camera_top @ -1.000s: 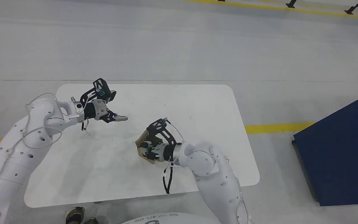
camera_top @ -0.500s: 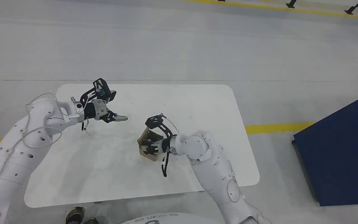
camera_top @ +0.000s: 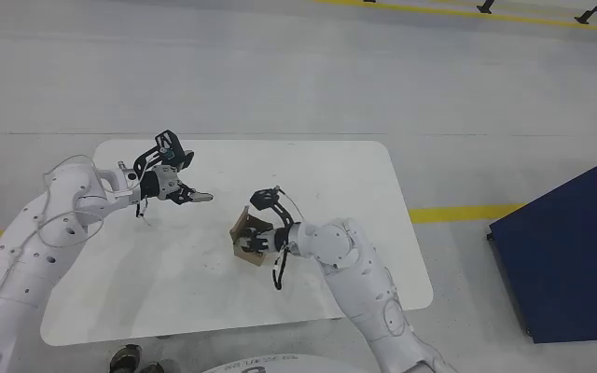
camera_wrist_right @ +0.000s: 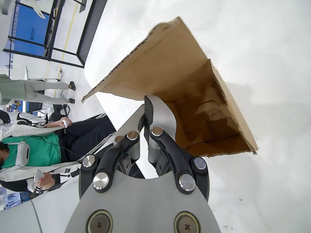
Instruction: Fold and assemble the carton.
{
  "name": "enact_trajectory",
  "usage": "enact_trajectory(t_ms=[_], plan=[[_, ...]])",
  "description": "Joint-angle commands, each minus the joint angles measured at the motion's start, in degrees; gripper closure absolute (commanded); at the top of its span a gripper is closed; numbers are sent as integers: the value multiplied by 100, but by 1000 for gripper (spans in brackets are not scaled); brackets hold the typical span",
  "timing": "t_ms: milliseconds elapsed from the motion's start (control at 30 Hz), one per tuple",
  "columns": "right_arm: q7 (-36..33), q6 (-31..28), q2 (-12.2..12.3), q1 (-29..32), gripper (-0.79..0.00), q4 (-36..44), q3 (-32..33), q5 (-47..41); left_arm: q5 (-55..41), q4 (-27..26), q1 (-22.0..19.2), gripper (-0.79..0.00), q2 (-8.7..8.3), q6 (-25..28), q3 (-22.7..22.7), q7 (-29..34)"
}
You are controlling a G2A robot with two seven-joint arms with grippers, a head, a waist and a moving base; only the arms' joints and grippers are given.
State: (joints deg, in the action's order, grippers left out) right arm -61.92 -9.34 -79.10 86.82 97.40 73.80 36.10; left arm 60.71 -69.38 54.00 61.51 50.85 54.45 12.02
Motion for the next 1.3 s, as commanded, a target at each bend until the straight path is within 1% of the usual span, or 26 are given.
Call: enact_trajectory(t_ms=[0,233,400,567,667,767,867,967,1167,1267], plan=[[43,165,21,-34,0,-93,62,18,0,0,0,-785,0,0,0,0],[-70,536,42,-351,0,-437,-200,80,0,0,0,-785,0,0,0,0],[-57,665,62,-474,0,-519,-325,89,0,0,0,-785,0,0,0,0],[133,379,125,-287,0,-220,-202,-115,0,0,0,-785,0,0,0,0],[311,82,185,-15,0,68,70,-464,0,0,0,-785,0,0,0,0],[701,11,230,188,0,158,444,-861,0,0,0,-785,0,0,0,0],[783,25,258,175,0,-36,634,-1258,0,0,0,-785,0,0,0,0],[686,41,281,65,0,-260,637,-1435,0,0,0,-785,0,0,0,0],[340,504,309,-341,0,-814,506,-1662,0,0,0,-785,0,0,0,0],[219,574,324,-478,0,-985,416,-1699,0,0,0,-785,0,0,0,0]])
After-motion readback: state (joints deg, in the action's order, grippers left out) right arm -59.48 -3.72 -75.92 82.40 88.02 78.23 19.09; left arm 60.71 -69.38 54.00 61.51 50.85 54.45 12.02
